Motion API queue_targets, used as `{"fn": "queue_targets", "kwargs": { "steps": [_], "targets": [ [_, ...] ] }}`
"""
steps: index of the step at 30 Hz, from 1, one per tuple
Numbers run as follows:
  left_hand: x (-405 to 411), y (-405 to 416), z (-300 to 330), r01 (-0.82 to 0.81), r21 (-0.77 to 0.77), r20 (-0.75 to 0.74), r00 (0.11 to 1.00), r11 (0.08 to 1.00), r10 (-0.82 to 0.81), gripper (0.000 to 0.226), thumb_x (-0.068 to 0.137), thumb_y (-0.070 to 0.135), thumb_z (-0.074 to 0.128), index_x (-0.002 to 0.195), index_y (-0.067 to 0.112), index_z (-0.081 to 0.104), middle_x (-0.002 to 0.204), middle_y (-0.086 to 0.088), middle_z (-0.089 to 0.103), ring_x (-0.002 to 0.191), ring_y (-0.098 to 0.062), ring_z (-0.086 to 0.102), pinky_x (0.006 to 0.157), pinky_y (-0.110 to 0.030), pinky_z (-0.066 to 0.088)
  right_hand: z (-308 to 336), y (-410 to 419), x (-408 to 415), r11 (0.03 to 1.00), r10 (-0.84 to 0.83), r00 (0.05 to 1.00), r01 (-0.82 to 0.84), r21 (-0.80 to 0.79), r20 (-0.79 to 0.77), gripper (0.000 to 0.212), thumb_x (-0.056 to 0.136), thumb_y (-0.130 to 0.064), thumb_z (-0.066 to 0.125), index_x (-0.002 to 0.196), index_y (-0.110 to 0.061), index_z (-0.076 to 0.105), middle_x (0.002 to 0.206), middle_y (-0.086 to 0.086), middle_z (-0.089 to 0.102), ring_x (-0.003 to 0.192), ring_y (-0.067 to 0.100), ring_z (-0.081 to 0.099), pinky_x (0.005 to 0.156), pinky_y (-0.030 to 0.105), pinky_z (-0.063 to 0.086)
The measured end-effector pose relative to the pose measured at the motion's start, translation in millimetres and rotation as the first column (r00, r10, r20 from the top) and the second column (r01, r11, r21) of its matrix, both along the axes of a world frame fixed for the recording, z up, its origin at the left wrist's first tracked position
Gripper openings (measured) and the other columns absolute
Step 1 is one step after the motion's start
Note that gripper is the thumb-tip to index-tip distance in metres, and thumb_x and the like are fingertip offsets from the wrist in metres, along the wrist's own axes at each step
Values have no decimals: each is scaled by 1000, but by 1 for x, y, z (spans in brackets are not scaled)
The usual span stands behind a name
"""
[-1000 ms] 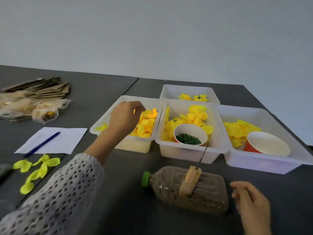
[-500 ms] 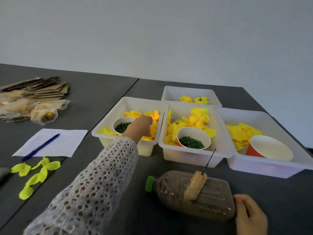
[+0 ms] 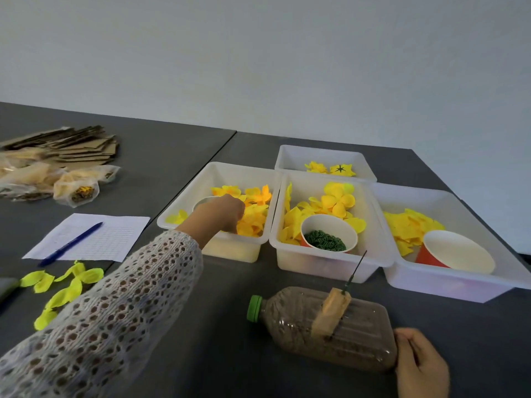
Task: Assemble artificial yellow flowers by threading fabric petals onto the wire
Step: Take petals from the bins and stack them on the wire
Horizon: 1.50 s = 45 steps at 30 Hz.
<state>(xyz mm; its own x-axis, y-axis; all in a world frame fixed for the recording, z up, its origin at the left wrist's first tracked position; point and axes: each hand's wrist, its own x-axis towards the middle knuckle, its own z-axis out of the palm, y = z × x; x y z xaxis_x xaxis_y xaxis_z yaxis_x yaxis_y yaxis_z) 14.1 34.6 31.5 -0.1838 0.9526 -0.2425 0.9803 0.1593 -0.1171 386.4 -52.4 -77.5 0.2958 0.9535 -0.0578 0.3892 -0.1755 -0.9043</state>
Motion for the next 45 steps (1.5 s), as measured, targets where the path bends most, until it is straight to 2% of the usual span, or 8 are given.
{"fn": "queue_targets", "kwargs": {
  "steps": [12,17,21,27,33,39,41,45],
  "targets": [
    [3,9,-1,-175,-174,-39,985,969,171,35,90,46,58,105,14,57,106,-8,58,107,-33,61,99,-47,49,-5,-4,-2,998,4,1000,-5,67,17,28,91,-6,55,69,-22,65,71,-1,67,75,23,62,81,49,50],
    [4,6,-4,-54,-79,-61,997,995,49,14,93,26,59,86,14,55,103,-9,61,106,-31,61,96,-47,51,-3,-4,-2,997,33,999,-34,71,7,28,92,-5,52,70,-18,64,73,2,66,76,21,60,77,40,45],
    [-10,-1,2,-98,139,231,971,985,64,24,89,28,61,72,12,53,75,-4,51,74,-23,52,68,-32,45,-5,-4,-1,995,29,999,-30,90,13,29,92,-5,52,70,-19,64,74,1,66,77,21,60,78,42,46],
    [-18,-32,22,-317,364,858,479,876,-183,30,96,20,58,69,14,46,70,-5,40,68,-15,42,69,-29,38,-10,0,0,998,42,999,-43,48,24,27,93,-9,52,73,-22,65,76,-1,66,77,19,61,72,38,47],
    [24,-52,36,-373,471,881,238,799,-408,16,93,6,64,100,-8,60,83,-8,63,73,-11,60,69,-24,51,-6,-1,0,999,37,998,-35,40,-46,25,93,-9,52,76,-20,66,79,2,66,78,23,62,71,41,50],
    [100,-78,53,-370,570,809,94,734,-581,21,82,11,71,86,-4,58,72,-6,60,69,-20,55,64,-32,47,70,-16,-17,933,-151,965,210,292,-213,16,93,-18,53,85,-31,58,88,-2,61,79,14,57,75,37,50],
    [126,-87,57,-364,560,804,21,744,-594,19,78,14,71,80,2,57,70,-10,56,68,-23,50,64,-37,43,106,-33,-36,872,-18,980,111,477,-196,3,89,-38,53,89,-38,56,85,-9,61,72,8,57,62,20,48],
    [168,-101,57,-274,548,796,-118,790,-594,16,81,9,70,87,0,59,72,-20,58,67,-21,54,63,-32,47,150,-38,-58,837,254,966,-201,508,-36,47,78,-72,49,106,-35,57,90,-16,61,78,4,58,64,14,47]
  ]
}}
